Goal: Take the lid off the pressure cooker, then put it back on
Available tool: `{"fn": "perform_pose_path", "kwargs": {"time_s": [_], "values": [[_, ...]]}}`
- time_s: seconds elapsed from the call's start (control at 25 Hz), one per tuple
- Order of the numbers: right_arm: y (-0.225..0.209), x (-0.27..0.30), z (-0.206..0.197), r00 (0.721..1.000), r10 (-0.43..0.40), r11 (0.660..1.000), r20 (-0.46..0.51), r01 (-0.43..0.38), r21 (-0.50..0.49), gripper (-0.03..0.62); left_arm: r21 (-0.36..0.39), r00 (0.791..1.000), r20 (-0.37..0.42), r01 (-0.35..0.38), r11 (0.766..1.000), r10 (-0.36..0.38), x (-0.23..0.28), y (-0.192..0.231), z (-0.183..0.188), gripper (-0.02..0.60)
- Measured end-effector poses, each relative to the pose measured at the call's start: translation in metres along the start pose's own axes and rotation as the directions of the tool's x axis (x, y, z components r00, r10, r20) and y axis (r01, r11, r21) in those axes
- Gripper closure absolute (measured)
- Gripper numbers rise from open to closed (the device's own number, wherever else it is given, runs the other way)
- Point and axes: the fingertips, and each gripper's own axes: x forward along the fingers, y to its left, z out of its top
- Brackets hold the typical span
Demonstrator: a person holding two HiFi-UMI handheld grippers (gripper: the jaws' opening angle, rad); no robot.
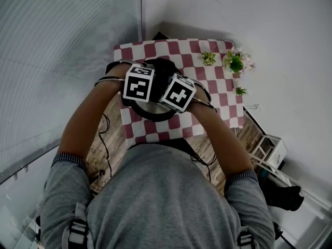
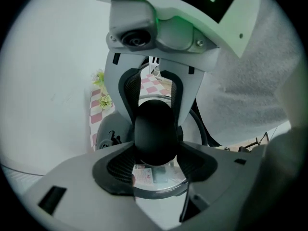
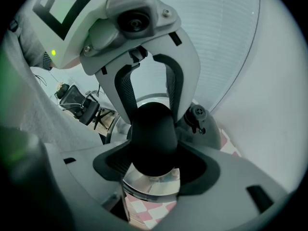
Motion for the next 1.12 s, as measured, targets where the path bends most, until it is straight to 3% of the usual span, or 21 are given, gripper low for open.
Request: {"fn": "perform_pose_path", "kwargs": {"time_s": [0.44, 0.64, 0.76, 1.12], "values": [[-0.002, -0.018, 0.006, 1.000, -0.032, 0.996, -0.001, 0.031, -0.087, 0.301, -0.010, 0.998, -0.025, -0.052, 0.999, 0.052, -0.017, 0.002, 0.008, 0.287], [0.009, -0.025, 0.006, 0.999, 0.042, 0.996, 0.035, -0.039, -0.083, 0.301, -0.052, 0.999, 0.005, -0.038, 0.998, 0.038, -0.024, -0.006, 0.013, 0.287], [0.011, -0.036, 0.007, 0.998, 0.031, 0.993, 0.057, -0.024, -0.112, 0.301, -0.074, 0.998, 0.007, -0.067, 0.995, 0.068, -0.030, -0.007, 0.020, 0.287], [0.012, -0.070, -0.027, 0.996, 0.031, 0.973, 0.087, -0.010, -0.231, 0.301, -0.138, 0.989, -0.002, -0.148, 0.979, 0.149, -0.038, -0.010, 0.070, 0.287]]}}
